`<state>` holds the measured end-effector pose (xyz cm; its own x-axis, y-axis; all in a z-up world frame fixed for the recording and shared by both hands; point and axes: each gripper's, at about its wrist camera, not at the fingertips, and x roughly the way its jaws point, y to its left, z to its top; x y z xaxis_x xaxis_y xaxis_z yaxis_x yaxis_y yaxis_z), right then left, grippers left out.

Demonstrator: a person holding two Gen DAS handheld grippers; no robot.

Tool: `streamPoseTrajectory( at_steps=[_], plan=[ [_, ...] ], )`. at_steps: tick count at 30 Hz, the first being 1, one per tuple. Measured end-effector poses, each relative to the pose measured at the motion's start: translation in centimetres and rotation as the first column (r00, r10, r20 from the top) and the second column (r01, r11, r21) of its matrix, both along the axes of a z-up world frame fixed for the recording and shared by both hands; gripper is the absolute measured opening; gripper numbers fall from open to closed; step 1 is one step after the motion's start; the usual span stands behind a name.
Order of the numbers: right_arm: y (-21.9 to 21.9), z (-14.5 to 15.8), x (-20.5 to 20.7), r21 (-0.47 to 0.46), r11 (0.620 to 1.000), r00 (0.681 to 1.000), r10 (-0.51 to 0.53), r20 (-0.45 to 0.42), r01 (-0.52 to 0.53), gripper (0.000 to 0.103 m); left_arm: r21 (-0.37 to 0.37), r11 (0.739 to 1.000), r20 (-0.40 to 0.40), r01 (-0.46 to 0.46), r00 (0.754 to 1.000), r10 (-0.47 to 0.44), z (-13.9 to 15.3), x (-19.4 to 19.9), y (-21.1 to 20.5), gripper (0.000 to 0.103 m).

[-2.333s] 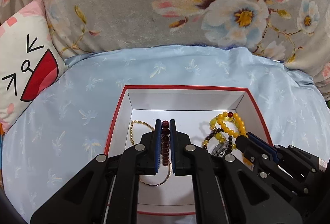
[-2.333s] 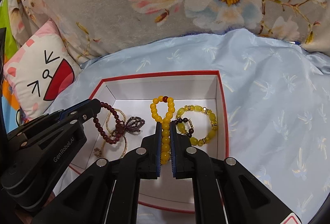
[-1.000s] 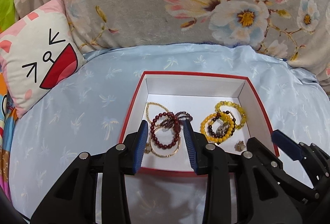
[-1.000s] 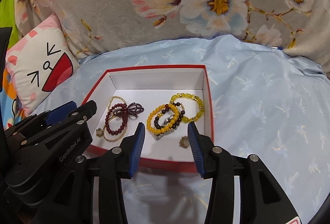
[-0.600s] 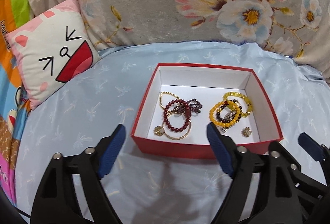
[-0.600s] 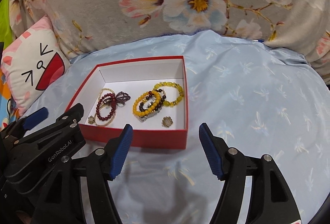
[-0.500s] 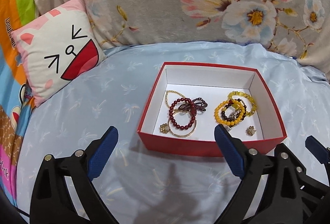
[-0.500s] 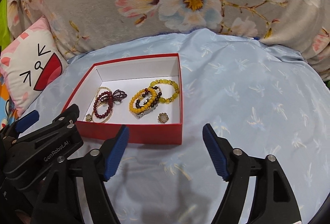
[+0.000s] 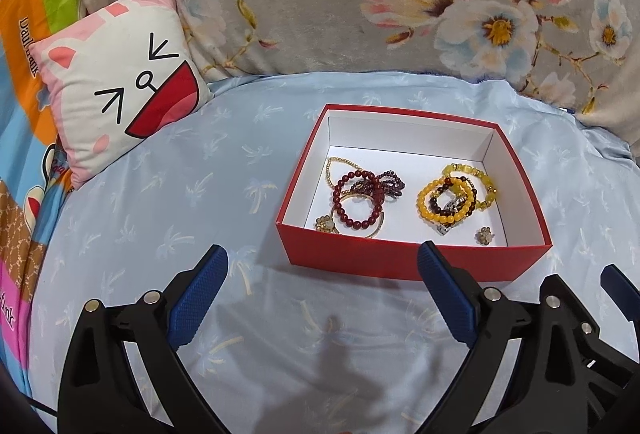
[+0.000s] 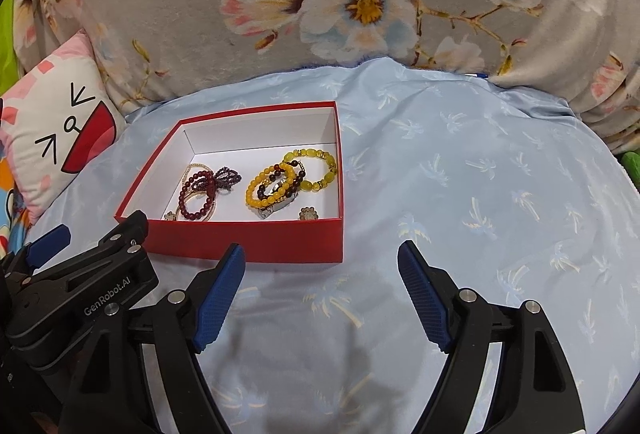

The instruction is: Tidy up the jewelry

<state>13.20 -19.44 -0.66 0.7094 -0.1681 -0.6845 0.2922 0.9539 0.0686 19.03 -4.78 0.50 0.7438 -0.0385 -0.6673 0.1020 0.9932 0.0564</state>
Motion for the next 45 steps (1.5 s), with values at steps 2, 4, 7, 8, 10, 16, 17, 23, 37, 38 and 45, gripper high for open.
streamPoseTrajectory(
  at_steps=[2, 4, 7, 8, 10, 16, 17, 23, 37, 38, 45],
  plan=[
    [0.04, 0.07, -0.06, -0.004, 1.0, 1.0, -0.001, 0.0, 0.001, 0.076, 0.001, 1.0, 0.001, -0.002, 1.0, 0.002, 0.03, -0.13, 0.05, 0.091],
    [0.01, 0.11, -0.1, -0.003, 1.0, 1.0, -0.001, 0.0, 0.001, 0.076, -0.002, 1.0, 0.001, -0.003, 1.0, 0.003, 0.07, -0.17, 0.13, 0.091],
    [0.04, 0.09, -0.12, -0.003, 1.0, 1.0, -0.002, 0.0, 0.002, 0.076, 0.002, 1.0, 0.001, -0.005, 1.0, 0.005, 0.11, -0.27, 0.17, 0.091],
    [0.0, 0.09, -0.11, -0.003, 1.0, 1.0, -0.001, 0.001, 0.001, 0.076, 0.003, 1.0, 0.001, -0.005, 1.0, 0.005, 0.12, -0.31, 0.18, 0.091],
    [0.0, 0.08, -0.08, 0.0, 1.0, 1.0, 0.0, 0.0, 0.0, 0.076, 0.003, 1.0, 0.003, -0.007, 1.0, 0.007, 0.11, -0.3, 0.16, 0.091],
    [0.12, 0.12, -0.2, -0.003, 1.0, 1.0, 0.0, 0.0, 0.0, 0.076, 0.001, 1.0, 0.002, -0.007, 1.0, 0.007, 0.14, -0.32, 0.27, 0.091],
    [0.12, 0.1, -0.17, -0.001, 1.0, 1.0, -0.001, -0.001, 0.001, 0.076, 0.001, 1.0, 0.001, -0.008, 1.0, 0.008, 0.14, -0.29, 0.27, 0.091],
    [0.15, 0.11, -0.31, 0.002, 1.0, 1.0, 0.0, 0.001, 0.0, 0.076, -0.001, 1.0, 0.0, -0.006, 1.0, 0.006, 0.14, -0.28, 0.4, 0.091],
    [0.09, 0.11, -0.24, 0.004, 1.0, 1.0, 0.0, 0.002, 0.0, 0.076, 0.0, 1.0, -0.002, -0.007, 1.0, 0.007, 0.17, -0.37, 0.43, 0.091],
    [0.14, 0.12, -0.29, 0.003, 1.0, 1.0, 0.0, 0.003, 0.0, 0.076, 0.002, 1.0, -0.002, -0.008, 1.0, 0.008, 0.18, -0.31, 0.39, 0.091],
    [0.13, 0.12, -0.24, 0.003, 1.0, 1.0, 0.0, 0.003, 0.0, 0.076, 0.002, 1.0, 0.003, -0.004, 1.0, 0.004, 0.2, -0.29, 0.48, 0.091]
  ],
)
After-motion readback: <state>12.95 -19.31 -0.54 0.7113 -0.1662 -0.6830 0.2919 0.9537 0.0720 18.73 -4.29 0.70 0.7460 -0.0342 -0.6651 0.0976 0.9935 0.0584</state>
